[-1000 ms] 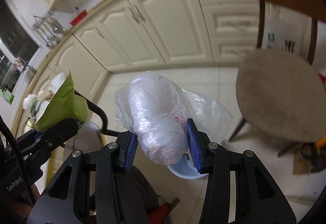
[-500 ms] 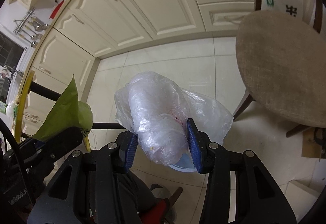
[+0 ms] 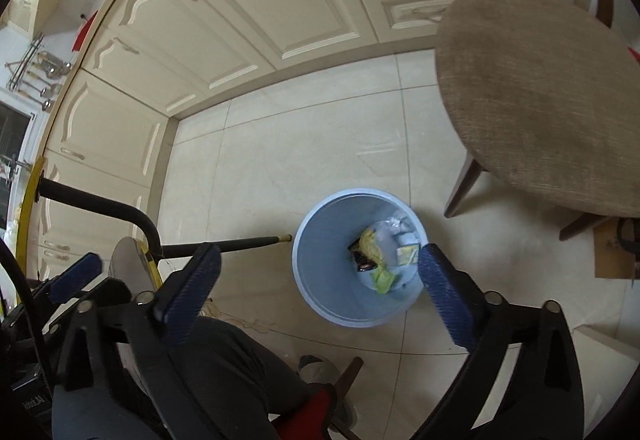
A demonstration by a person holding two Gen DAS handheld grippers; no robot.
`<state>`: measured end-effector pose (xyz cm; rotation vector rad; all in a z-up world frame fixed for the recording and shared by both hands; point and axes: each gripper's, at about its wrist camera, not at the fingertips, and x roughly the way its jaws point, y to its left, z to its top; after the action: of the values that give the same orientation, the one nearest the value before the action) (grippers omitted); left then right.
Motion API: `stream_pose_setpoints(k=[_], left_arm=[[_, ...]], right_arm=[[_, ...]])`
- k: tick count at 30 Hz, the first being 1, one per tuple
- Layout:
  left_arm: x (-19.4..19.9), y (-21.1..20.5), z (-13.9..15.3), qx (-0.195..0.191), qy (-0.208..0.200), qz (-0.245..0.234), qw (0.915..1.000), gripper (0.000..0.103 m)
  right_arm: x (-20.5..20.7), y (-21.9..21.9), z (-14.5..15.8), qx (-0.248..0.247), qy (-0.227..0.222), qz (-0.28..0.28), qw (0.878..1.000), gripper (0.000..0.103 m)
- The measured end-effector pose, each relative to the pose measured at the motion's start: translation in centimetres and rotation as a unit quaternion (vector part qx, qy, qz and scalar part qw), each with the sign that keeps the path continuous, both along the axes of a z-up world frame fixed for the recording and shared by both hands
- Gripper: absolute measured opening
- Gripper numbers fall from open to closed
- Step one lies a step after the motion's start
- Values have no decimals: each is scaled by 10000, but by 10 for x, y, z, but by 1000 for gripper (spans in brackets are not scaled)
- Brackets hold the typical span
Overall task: Collect trash
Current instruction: 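Open both tools over the blue bin to drop the bags, then swing both tools back over the table toward the trash pile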
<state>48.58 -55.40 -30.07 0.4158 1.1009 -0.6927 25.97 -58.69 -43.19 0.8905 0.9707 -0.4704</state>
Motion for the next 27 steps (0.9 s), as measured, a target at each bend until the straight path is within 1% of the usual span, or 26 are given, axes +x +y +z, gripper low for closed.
stream_pose_setpoints(k=[2, 5, 6, 8, 12, 14, 19, 21, 22, 24, 27], left_arm=[[-10, 2, 6, 5, -160, -11, 9999, 82], [-27, 13, 17, -97, -302, -47, 9995, 83], [-32, 13, 22, -149, -361, -56, 9992, 83], [-44, 29, 33, -242, -444, -71, 9987, 84], [-62, 47, 57, -494, -647, -88, 9966, 86], [-70, 62, 70, -632, -751, -75, 9951, 90], [-91, 115, 102, -993, -1064, 27, 9893, 95], [-98, 141, 114, -1107, -1213, 104, 9864, 99], [-104, 158, 120, -1173, -1301, 157, 9844, 102], [-111, 189, 133, -1348, -1483, 290, 9793, 102], [-122, 238, 149, -1480, -1721, 572, 9722, 102]], right_arm=[[-3, 1, 7, -73, 16, -75, 9999, 103], [-6, 2, 20, -190, 3, -148, 9997, 103], [-6, 4, 25, -230, -14, -152, 9996, 103], [-6, 9, 37, -311, -83, -130, 9994, 103], [-4, 19, 63, -488, -220, -91, 9985, 103], [-3, 25, 79, -604, -311, -63, 9977, 103], [3, 48, 122, -908, -556, 54, 9943, 103], [8, 61, 144, -1053, -698, 128, 9919, 103], [9, 68, 154, -1129, -766, 166, 9905, 103], [16, 84, 177, -1292, -933, 276, 9868, 103], [27, 110, 206, -1492, -1177, 467, 9807, 103]])
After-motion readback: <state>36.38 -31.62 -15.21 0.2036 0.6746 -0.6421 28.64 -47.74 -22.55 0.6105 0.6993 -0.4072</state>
